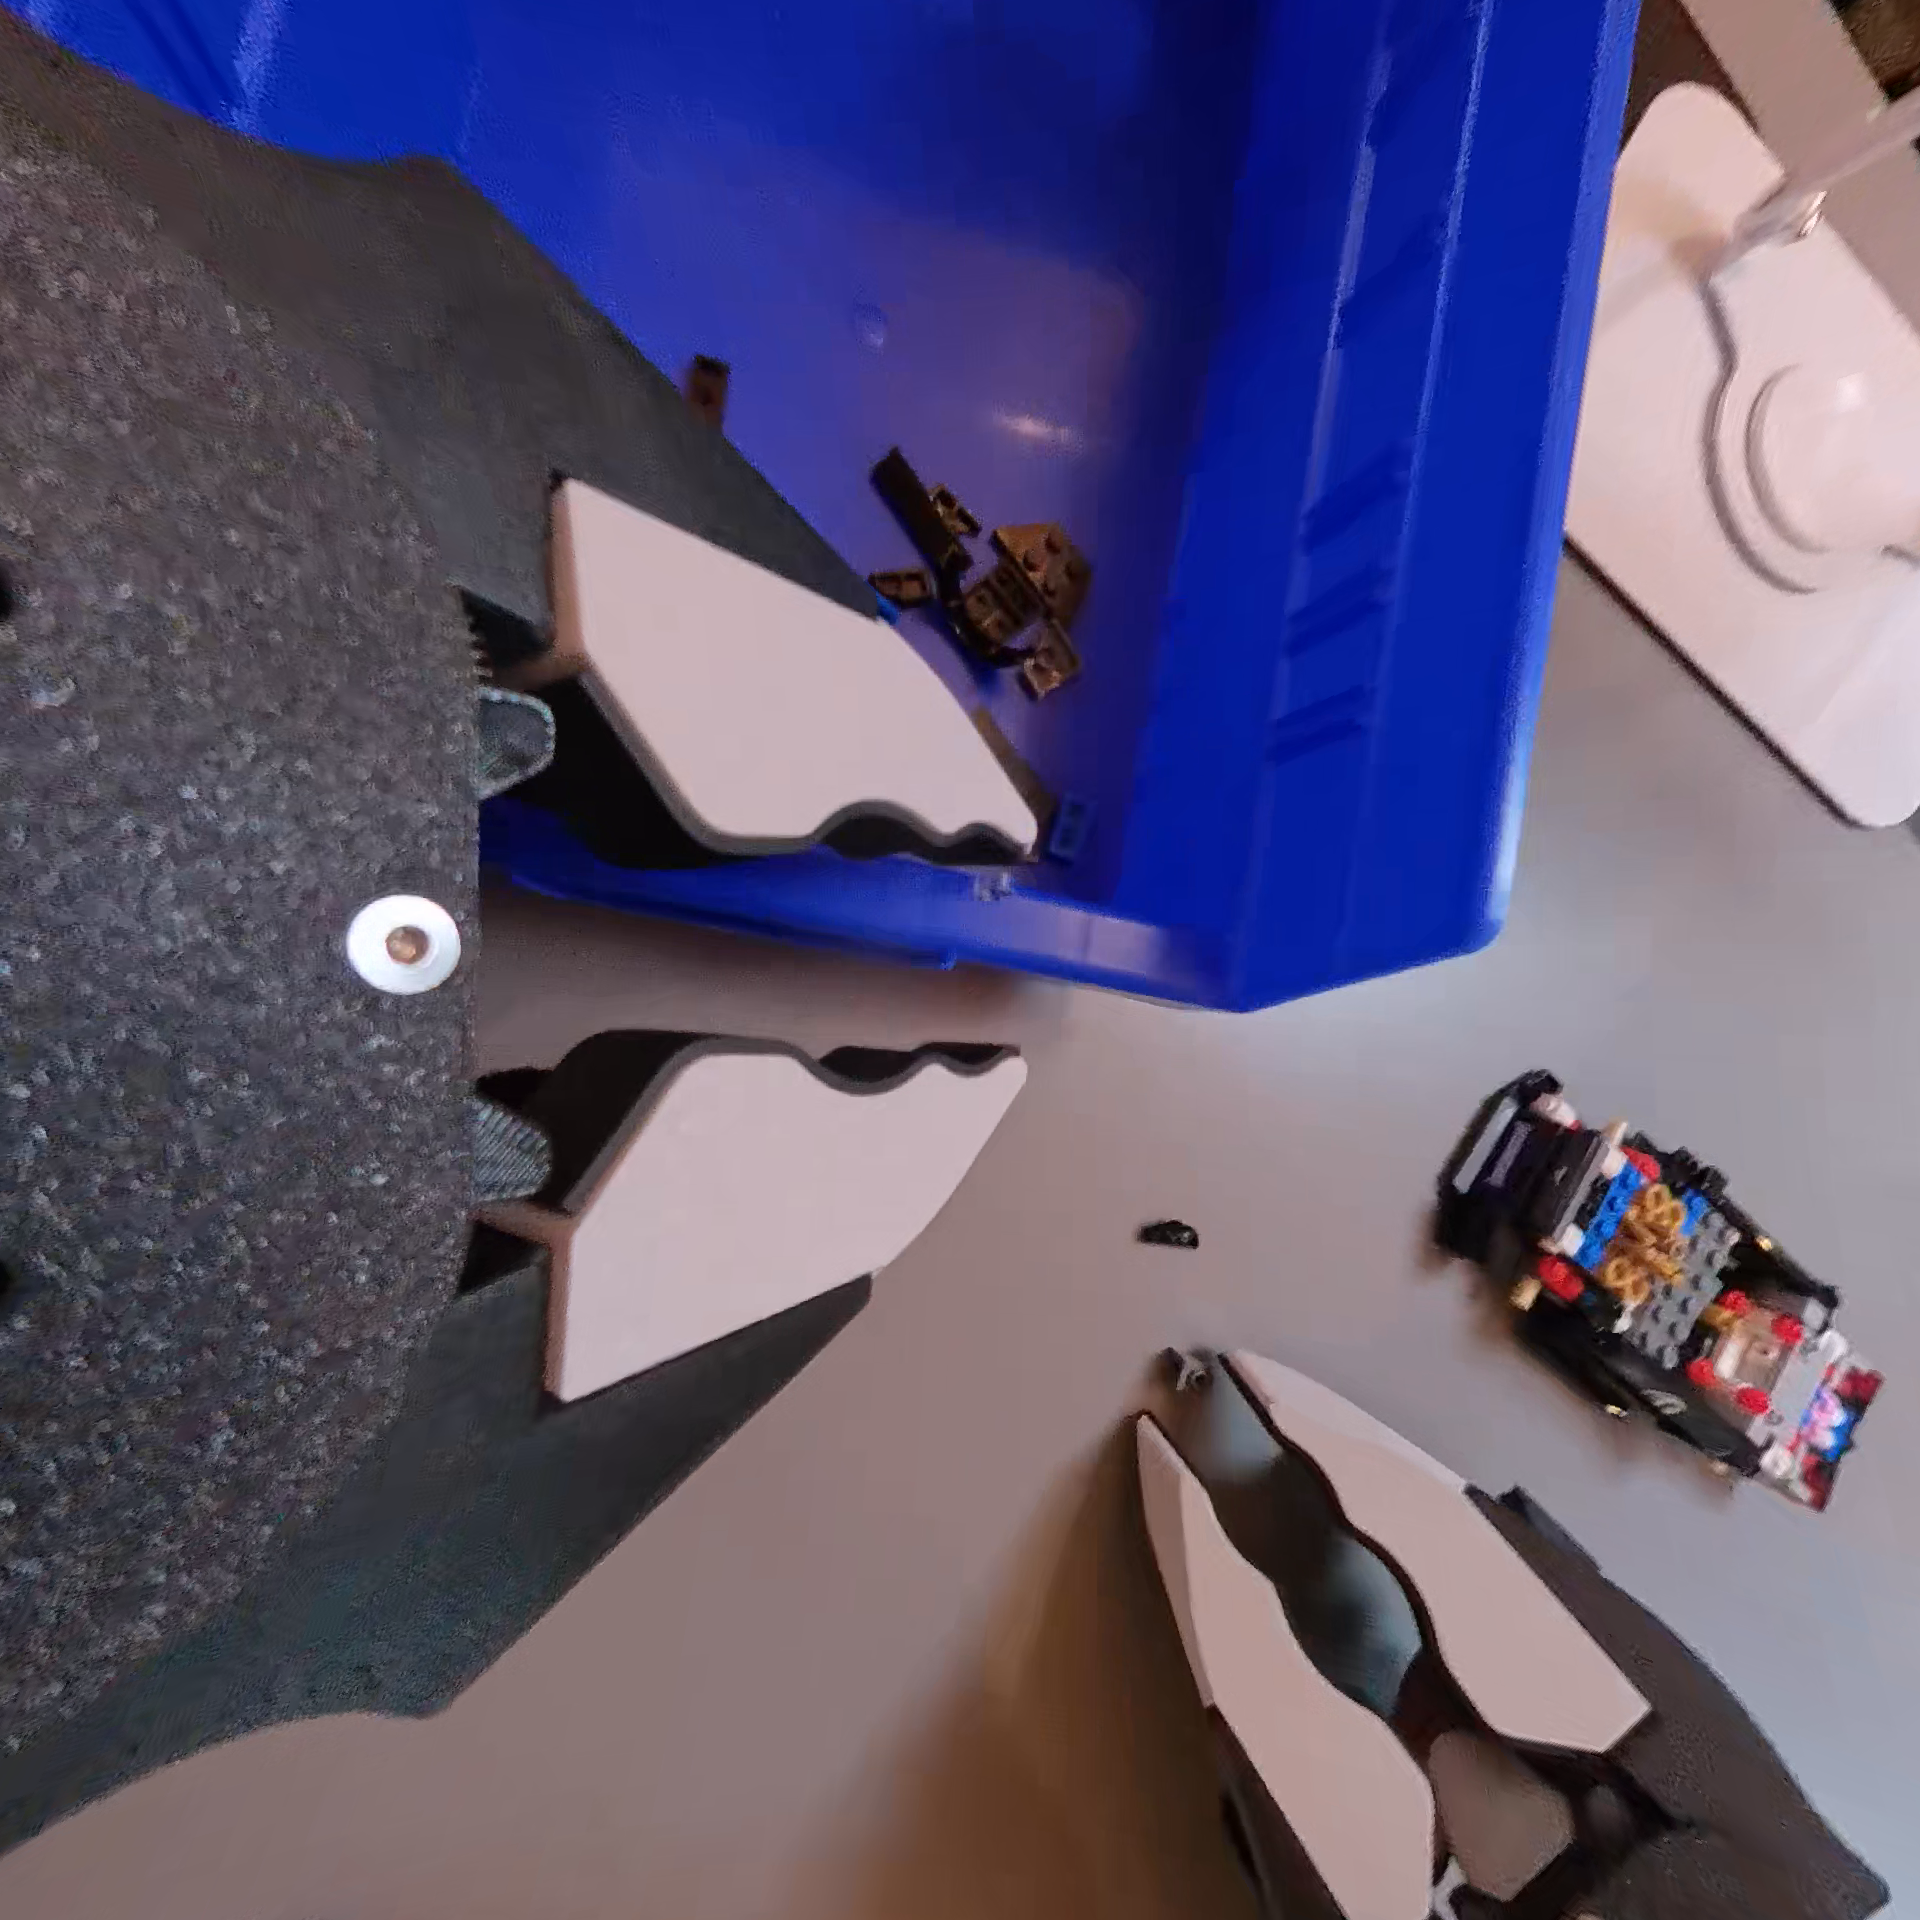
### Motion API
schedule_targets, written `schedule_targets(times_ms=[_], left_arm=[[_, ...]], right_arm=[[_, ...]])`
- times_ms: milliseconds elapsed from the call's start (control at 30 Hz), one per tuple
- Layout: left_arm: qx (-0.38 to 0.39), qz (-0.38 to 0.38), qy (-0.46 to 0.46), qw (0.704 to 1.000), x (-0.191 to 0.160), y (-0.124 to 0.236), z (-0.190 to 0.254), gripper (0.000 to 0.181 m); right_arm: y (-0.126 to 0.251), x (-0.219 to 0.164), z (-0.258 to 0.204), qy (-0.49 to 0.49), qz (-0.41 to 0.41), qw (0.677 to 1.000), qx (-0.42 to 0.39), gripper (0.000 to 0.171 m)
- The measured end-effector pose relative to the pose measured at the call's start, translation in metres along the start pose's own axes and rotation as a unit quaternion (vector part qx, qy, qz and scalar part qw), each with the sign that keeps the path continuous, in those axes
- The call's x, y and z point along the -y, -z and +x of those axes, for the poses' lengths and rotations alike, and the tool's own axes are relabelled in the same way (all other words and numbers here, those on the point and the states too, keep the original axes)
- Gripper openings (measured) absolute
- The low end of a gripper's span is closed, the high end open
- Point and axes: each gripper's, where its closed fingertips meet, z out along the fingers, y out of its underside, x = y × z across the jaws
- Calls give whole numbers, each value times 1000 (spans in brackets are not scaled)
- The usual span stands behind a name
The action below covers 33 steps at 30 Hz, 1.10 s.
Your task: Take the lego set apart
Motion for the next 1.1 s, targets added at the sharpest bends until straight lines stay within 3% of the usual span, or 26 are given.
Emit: schedule_targets(times_ms=[33,300,433,533,700,833,1000,1100], left_arm=[[11,0,-2,1000,0,0,-3,37],[27,-3,-45,999,2,-7,3,41],[-57,35,-73,995,14,-11,40,25],[-114,44,-121,985,16,-21,75,22],[-155,89,-190,965,25,-25,115,22],[-174,126,-202,956,35,-18,129,13],[-191,135,-179,956,38,-14,129,8],[-108,135,-157,972,46,-14,95,8]], right_arm=[[0,0,0,0,1,1000,0,22],[1,1,0,15,2,1000,-8,13],[3,3,-2,15,15,1000,-2,8],[12,15,-6,-22,61,998,22,8],[38,45,-18,-111,162,974,113,8],[49,54,-24,-120,191,964,143,8],[53,53,-24,-111,194,964,141,8],[67,43,-2,-92,175,976,93,14]])
